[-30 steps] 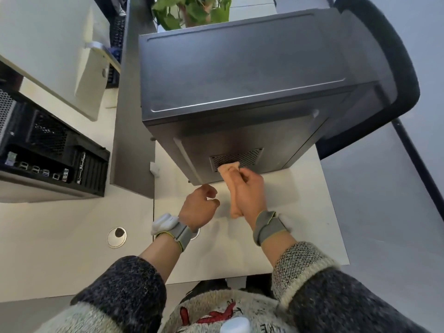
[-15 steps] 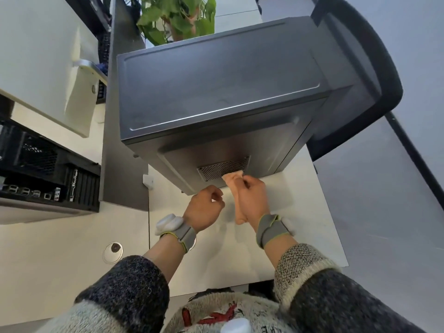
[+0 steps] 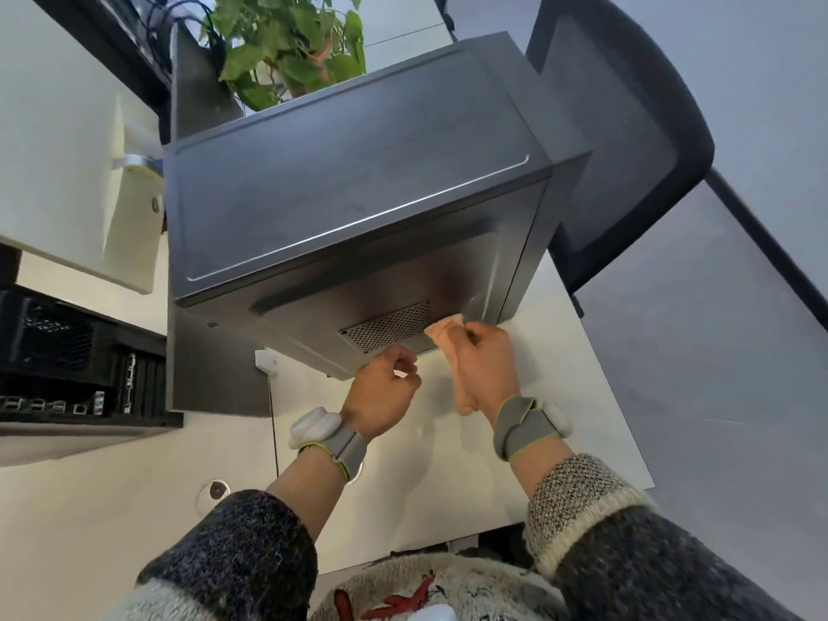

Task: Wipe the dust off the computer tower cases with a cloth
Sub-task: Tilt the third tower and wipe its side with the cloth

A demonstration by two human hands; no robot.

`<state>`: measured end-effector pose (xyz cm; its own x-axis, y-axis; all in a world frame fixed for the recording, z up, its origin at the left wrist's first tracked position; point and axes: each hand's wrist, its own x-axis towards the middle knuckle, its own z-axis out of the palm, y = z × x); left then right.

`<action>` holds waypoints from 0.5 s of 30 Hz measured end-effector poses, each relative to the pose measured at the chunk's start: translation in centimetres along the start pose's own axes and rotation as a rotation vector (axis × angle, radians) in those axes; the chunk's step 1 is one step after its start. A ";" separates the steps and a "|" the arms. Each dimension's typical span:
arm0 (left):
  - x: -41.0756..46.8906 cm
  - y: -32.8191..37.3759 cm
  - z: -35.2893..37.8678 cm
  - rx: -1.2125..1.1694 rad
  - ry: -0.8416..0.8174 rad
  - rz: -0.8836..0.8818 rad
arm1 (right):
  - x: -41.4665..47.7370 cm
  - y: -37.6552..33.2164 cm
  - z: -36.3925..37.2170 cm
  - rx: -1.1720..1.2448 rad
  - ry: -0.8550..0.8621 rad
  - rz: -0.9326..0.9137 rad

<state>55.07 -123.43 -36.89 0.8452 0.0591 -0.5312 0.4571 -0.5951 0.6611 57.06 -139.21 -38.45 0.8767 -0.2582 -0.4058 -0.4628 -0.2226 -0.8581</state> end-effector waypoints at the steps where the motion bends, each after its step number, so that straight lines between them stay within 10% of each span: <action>1: 0.1 0.2 0.0 -0.012 0.007 0.003 | -0.3 -0.6 -0.5 0.007 -0.004 -0.023; 15: 0.2 0.8 1.2 0.066 -0.034 0.019 | 1.1 0.0 -2.4 -0.014 -0.010 -0.021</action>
<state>55.26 -124.92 -37.08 0.8432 0.0210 -0.5371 0.4207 -0.6477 0.6352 57.69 -141.78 -38.14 0.8873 -0.2444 -0.3910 -0.4461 -0.2405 -0.8620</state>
